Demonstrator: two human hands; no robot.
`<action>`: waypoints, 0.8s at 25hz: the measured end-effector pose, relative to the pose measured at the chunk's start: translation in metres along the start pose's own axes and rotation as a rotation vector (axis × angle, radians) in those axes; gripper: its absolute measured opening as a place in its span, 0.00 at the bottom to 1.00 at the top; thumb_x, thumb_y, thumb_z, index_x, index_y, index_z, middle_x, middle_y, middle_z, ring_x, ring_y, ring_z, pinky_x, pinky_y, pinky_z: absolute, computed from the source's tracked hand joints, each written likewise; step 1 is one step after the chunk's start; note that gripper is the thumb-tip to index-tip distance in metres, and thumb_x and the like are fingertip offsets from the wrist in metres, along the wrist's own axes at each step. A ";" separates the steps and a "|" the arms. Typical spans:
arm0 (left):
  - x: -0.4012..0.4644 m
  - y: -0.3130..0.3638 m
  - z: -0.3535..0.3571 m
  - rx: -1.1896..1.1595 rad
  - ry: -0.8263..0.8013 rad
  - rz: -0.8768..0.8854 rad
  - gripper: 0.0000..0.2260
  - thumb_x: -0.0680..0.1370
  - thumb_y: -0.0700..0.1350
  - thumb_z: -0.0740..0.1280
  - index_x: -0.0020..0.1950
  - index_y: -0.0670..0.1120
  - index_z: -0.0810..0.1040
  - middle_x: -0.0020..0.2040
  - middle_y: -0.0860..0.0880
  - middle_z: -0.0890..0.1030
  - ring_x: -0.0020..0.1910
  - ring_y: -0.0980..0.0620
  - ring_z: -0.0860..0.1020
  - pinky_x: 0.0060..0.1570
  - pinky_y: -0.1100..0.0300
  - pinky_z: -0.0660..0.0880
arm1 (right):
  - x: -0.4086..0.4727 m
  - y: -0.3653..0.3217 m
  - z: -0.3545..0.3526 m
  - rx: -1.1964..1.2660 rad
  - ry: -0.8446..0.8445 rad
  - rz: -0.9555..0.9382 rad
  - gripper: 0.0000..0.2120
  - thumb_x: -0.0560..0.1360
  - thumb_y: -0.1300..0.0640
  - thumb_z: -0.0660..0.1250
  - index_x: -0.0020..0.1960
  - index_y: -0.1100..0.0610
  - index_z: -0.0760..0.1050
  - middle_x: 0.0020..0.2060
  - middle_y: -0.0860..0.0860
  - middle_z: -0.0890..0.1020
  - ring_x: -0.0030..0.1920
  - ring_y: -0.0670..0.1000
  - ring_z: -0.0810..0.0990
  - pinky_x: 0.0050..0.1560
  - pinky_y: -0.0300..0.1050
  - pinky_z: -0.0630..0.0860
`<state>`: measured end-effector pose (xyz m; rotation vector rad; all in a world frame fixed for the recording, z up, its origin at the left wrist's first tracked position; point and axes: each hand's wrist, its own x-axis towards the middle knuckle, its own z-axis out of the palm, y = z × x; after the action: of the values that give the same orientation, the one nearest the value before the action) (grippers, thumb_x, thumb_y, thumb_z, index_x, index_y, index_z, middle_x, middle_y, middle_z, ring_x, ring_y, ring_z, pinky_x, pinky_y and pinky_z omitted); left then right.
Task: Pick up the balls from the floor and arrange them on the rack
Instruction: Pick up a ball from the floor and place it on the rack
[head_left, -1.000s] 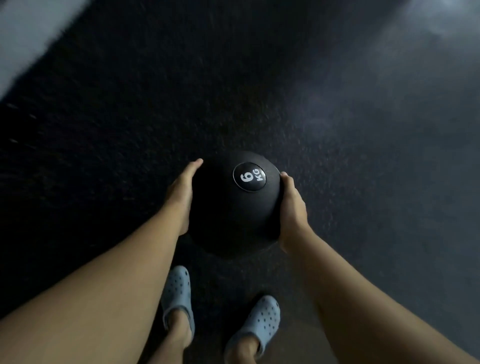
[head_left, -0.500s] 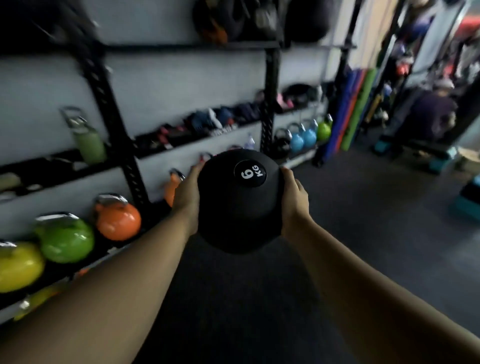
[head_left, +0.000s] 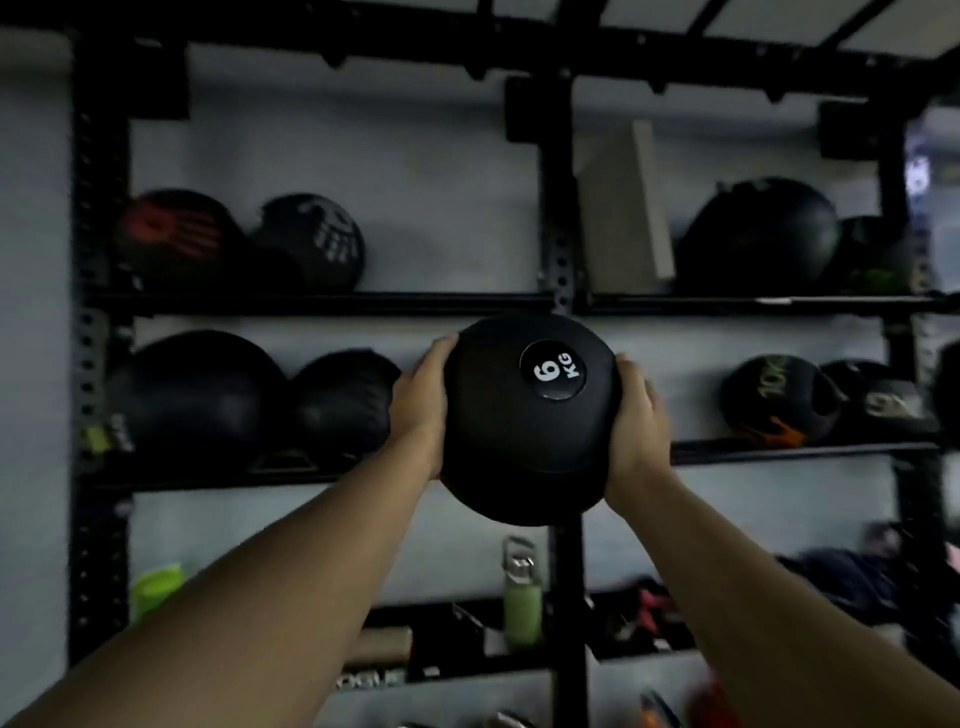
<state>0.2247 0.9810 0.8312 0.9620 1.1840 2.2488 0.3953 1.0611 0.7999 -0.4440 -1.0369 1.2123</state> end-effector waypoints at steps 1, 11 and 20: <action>0.017 0.017 -0.008 0.023 0.008 0.040 0.30 0.61 0.64 0.77 0.57 0.48 0.90 0.55 0.44 0.90 0.58 0.39 0.88 0.66 0.42 0.82 | 0.008 0.000 0.025 0.039 -0.026 -0.017 0.19 0.76 0.38 0.68 0.57 0.50 0.84 0.53 0.52 0.88 0.59 0.59 0.87 0.61 0.57 0.84; 0.211 0.071 -0.026 0.005 0.083 0.385 0.28 0.64 0.66 0.76 0.57 0.51 0.90 0.57 0.45 0.90 0.59 0.41 0.87 0.67 0.42 0.81 | 0.161 0.035 0.200 0.198 -0.253 -0.176 0.19 0.77 0.36 0.66 0.59 0.45 0.84 0.55 0.50 0.88 0.56 0.53 0.87 0.56 0.52 0.84; 0.401 0.101 0.018 0.027 0.113 0.622 0.29 0.69 0.64 0.74 0.62 0.46 0.87 0.57 0.43 0.90 0.58 0.41 0.87 0.65 0.41 0.82 | 0.344 0.049 0.320 0.289 -0.337 -0.330 0.20 0.76 0.38 0.67 0.56 0.52 0.86 0.51 0.52 0.89 0.54 0.54 0.88 0.52 0.49 0.85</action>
<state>-0.0358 1.1901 1.0747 1.3774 1.0617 2.7959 0.0986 1.3177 1.0626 0.1599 -1.1438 1.1346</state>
